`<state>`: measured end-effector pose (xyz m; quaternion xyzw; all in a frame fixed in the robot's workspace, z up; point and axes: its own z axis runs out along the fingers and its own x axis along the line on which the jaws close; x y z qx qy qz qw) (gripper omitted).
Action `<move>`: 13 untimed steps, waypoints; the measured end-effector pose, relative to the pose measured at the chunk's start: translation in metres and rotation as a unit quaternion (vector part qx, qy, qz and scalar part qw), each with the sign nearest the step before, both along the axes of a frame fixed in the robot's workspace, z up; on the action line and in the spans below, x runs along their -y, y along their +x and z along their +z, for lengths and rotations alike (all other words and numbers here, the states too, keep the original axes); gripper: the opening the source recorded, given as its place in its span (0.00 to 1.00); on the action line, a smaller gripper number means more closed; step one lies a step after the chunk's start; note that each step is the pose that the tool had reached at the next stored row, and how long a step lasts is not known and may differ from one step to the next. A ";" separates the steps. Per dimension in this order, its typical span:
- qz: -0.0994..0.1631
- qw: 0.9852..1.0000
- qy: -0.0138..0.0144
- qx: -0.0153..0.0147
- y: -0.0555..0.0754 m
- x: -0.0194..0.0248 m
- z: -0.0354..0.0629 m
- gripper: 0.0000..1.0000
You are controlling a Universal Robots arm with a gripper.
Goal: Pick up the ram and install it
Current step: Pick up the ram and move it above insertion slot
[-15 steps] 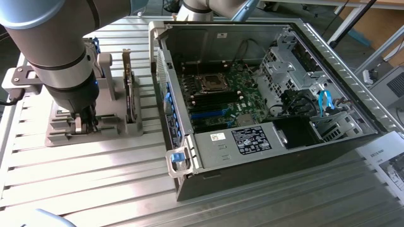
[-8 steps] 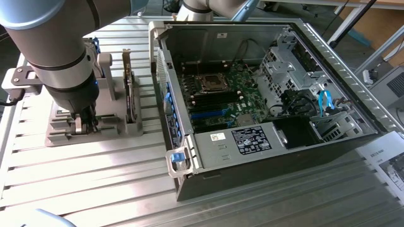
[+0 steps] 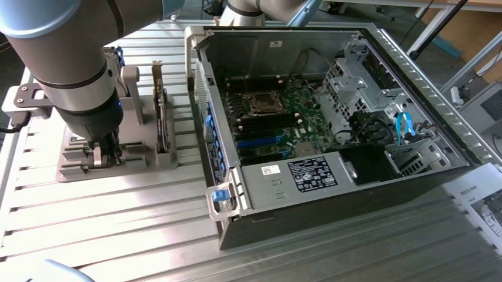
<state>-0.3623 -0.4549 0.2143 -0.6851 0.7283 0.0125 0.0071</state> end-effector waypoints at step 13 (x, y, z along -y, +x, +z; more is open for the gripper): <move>0.000 1.000 0.000 0.000 0.000 0.0000 -0.0042 0.24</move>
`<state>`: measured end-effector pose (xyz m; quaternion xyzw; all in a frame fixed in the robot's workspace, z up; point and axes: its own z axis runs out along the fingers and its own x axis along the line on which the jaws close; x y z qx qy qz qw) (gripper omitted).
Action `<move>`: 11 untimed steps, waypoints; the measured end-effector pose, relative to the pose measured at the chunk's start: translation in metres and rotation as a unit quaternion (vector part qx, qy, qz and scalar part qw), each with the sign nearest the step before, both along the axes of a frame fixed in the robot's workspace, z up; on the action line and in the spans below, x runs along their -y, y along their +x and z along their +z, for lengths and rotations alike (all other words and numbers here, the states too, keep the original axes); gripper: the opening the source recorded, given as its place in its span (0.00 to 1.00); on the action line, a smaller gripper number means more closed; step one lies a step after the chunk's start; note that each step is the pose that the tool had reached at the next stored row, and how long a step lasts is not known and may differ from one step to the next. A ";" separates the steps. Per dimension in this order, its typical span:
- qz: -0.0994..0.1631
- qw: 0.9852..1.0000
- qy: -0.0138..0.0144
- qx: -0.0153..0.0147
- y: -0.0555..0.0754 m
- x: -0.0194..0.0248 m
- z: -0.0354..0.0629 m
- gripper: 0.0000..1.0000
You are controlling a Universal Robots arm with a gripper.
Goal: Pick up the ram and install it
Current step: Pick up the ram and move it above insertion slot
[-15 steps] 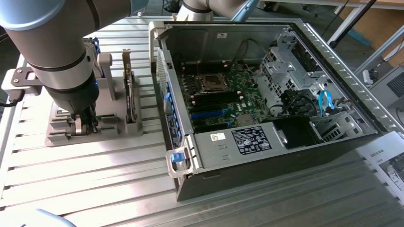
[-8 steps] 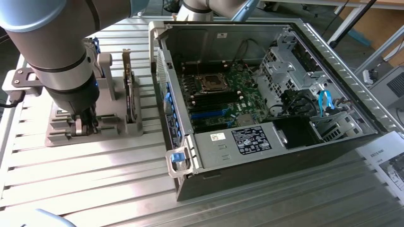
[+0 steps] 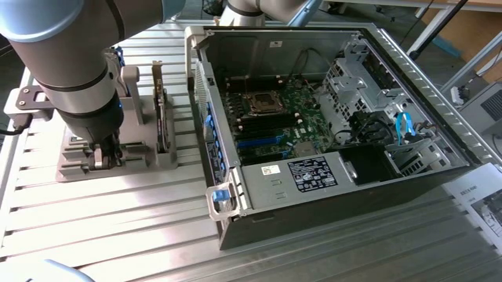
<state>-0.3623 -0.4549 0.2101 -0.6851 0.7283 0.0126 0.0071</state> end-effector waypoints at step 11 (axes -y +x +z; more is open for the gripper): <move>0.000 1.000 0.000 0.000 0.000 -0.0004 -0.0006 0.24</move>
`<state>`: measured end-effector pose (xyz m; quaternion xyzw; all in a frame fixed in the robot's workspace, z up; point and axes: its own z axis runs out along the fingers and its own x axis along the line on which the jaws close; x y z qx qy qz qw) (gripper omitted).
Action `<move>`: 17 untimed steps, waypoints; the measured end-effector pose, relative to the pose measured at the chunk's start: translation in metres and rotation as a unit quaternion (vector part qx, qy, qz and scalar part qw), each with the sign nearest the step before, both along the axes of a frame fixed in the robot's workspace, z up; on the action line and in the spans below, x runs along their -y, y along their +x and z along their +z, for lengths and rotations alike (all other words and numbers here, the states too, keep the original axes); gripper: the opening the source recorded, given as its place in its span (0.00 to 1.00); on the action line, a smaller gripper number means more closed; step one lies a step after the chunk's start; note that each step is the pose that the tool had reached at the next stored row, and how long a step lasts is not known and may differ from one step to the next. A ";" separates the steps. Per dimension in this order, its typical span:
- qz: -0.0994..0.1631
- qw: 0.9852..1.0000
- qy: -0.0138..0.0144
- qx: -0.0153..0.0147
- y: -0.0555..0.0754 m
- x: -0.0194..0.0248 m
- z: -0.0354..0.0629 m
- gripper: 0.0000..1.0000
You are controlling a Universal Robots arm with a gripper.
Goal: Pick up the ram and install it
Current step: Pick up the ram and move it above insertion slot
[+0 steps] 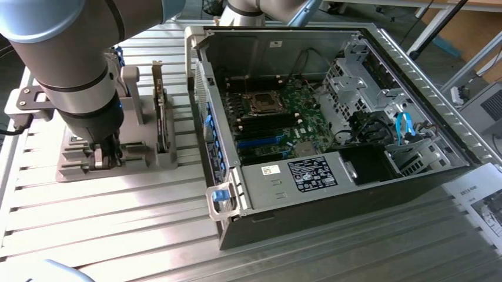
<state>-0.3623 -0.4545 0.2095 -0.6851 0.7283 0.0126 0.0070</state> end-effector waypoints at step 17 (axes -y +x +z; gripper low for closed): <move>0.000 1.000 0.000 0.000 0.000 0.0015 0.0000 0.12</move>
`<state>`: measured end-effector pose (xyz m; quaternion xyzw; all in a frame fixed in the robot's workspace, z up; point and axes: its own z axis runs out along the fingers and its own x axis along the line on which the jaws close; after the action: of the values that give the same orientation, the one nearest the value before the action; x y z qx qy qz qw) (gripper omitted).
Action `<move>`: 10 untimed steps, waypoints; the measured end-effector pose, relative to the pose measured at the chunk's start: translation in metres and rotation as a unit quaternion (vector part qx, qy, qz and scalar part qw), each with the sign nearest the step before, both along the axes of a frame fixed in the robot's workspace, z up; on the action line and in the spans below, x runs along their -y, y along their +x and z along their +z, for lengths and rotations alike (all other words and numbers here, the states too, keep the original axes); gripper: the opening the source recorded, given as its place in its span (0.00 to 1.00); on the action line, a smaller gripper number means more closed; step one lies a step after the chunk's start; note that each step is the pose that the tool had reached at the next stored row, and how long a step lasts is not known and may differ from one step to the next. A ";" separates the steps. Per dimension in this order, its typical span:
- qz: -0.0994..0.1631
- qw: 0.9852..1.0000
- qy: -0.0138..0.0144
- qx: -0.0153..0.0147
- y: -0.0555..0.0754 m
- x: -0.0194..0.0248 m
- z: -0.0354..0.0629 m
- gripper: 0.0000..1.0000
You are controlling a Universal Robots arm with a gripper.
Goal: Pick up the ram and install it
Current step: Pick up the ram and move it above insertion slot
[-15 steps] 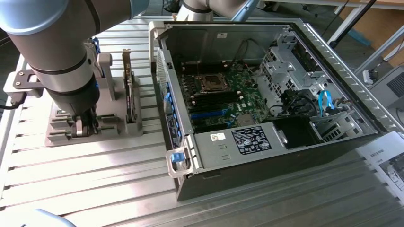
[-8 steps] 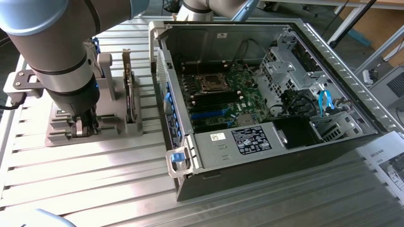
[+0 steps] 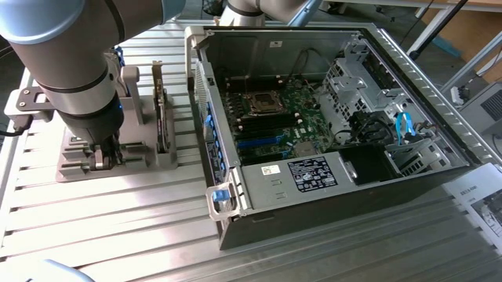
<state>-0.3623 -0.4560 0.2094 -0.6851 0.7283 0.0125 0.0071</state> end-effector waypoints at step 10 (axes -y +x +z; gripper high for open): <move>0.000 1.000 0.000 0.000 0.000 0.0000 0.0008 0.12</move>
<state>-0.3623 -0.4560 0.2102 -0.6851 0.7283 0.0125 0.0071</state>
